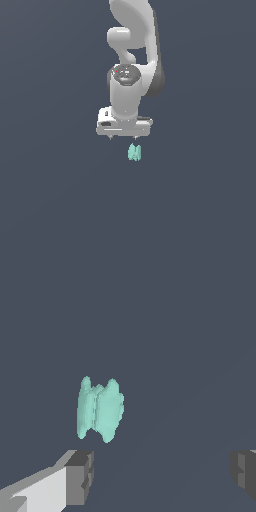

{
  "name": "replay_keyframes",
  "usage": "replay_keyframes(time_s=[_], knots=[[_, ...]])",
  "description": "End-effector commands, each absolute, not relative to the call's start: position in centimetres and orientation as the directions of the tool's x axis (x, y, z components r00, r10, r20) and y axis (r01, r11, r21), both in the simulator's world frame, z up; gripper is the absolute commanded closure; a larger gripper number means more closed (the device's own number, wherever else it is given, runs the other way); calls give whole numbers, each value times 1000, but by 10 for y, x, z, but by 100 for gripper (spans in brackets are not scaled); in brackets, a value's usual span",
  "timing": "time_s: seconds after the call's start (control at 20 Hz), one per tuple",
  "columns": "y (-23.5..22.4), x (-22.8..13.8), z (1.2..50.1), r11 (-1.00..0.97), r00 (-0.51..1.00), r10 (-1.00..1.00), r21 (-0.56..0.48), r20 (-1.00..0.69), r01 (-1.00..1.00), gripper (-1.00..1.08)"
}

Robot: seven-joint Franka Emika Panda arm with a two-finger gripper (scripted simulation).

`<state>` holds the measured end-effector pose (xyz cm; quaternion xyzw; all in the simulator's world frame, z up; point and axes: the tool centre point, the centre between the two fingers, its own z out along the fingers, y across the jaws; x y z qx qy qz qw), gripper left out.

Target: Pick up the object and move it to a goal position.

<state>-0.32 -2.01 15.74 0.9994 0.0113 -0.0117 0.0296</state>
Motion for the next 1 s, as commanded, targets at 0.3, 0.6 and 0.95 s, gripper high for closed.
replay_keyframes(time_s=[0.3,0.6,0.95], knots=[[-10,-4,157,-997,999,35,68,-33,37,-92],[-7,-4,157,-997,999,39,71,-37,42,-92],[0,-2,147,-998,999,25,60,-30,26,-92]])
